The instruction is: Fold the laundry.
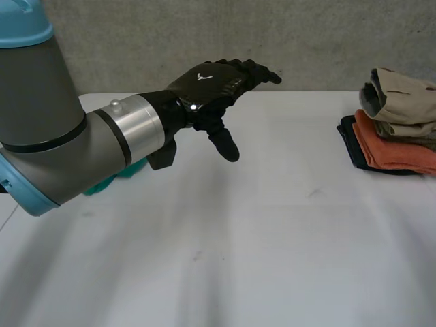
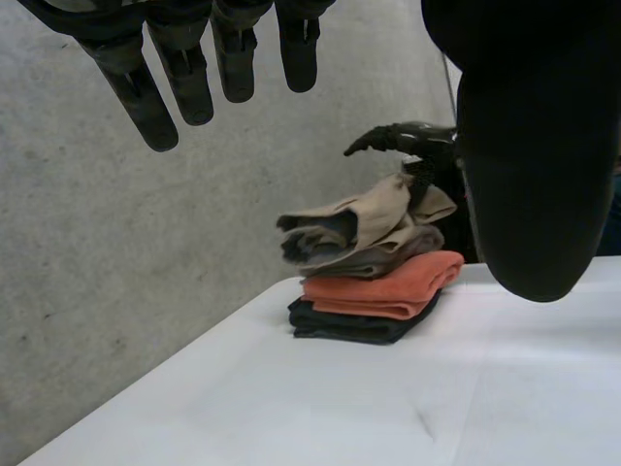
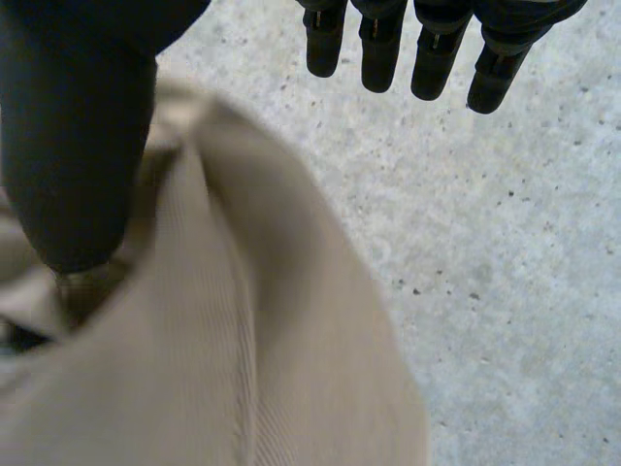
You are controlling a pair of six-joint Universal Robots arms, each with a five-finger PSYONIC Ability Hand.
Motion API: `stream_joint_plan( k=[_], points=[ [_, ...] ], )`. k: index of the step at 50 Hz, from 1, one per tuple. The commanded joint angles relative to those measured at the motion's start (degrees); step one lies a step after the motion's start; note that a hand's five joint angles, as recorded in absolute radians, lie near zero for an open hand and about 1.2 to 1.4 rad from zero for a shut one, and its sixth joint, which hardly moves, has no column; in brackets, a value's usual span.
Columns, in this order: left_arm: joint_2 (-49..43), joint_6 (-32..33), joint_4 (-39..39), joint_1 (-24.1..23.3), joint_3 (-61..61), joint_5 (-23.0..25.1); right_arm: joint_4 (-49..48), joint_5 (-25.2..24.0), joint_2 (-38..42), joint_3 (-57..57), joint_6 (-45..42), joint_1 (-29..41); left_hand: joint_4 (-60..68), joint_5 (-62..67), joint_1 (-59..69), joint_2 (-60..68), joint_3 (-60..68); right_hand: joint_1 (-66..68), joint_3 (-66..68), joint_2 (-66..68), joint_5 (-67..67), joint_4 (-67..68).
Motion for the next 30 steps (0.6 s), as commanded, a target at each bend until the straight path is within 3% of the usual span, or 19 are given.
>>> stream_joint_plan(
  k=[1,4,5,9,13,16,19,20,21,24,25,28,30],
  points=[
    [1.5,-0.16,0.0,-1.57,-0.23,0.0,11.13,3.75,-8.37,3.86,-0.67,-0.64,1.18,-0.22,1.52,1.07,0.51,-2.87,-2.06,-2.08,-2.92,-2.29],
    [2.2,-0.16,0.0,-2.1,-0.23,0.0,16.15,8.59,-10.32,4.21,-1.72,-2.39,1.02,-0.39,1.35,0.91,0.34,-2.87,-2.06,-2.08,-2.92,-2.29],
    [2.37,-0.25,0.0,-2.45,-0.23,0.0,20.08,12.18,-11.45,4.04,-4.07,-4.32,1.02,-0.39,1.35,0.91,0.34,-2.87,-2.06,-2.08,-2.92,-2.29],
    [3.43,-0.42,0.09,-3.07,-0.23,0.0,27.04,18.6,-13.83,3.25,-14.33,-6.88,1.02,-0.39,1.35,0.91,0.34,-2.87,-2.06,-2.08,-2.92,-2.29],
    [5.01,-0.51,1.05,-3.24,-0.05,0.0,27.07,23.27,-14.98,1.14,-24.28,-6.18,1.18,-0.23,1.52,1.07,0.51,-2.87,-2.06,-2.08,-2.92,-2.29],
    [6.94,-1.29,2.71,-2.72,0.3,-0.52,25.06,25.74,-15.5,0.44,-25.2,-3.22,1.52,0.11,1.85,1.41,0.85,-2.87,-2.06,-2.08,-2.92,-2.29],
    [9.75,-3.93,4.91,-0.7,0.91,-6.13,16.3,25.58,-20.83,2.96,-19.42,6.52,1.85,0.45,2.19,1.74,1.18,-2.87,-2.06,-2.08,-2.92,-2.29],
    [10.37,-4.03,5.27,0.0,0.91,-7.63,16.26,25.57,-20.87,2.98,-19.39,6.56,1.86,0.45,2.19,1.75,1.18,-2.87,-2.06,-2.08,-2.92,-2.29],
    [11.24,-3.85,5.71,2.01,1.0,-10.95,13.56,24.88,-23.92,5.77,-17.82,9.09,1.69,0.28,2.02,1.58,1.02,-2.87,-2.06,-2.08,-2.92,-2.29],
    [12.3,-3.67,5.97,5.97,0.65,-15.02,9.5,21.63,-27.63,11.23,-16.32,14.2,1.35,-0.06,1.69,1.24,0.68,-2.87,-2.06,-2.08,-2.92,-2.29],
    [12.57,-3.5,5.98,9.55,0.39,-17.03,8.7,19.79,-28.07,12.9,-16.05,16.47,1.52,0.11,1.85,1.41,0.85,-2.87,-2.06,-2.08,-2.92,-2.29],
    [11.26,-0.08,6.06,17.57,-0.75,-17.75,8.52,13.47,-27.9,17.73,-16.75,24.63,1.02,-0.39,1.35,0.91,0.34,-2.87,-2.06,-2.08,-2.92,-2.29],
    [8.46,4.2,6.15,21.52,-1.54,-17.84,9.57,12.13,-27.64,18.97,-16.93,27.73,1.18,-0.22,1.52,1.07,0.51,-2.87,-2.06,-2.08,-2.92,-2.29]
  ],
)
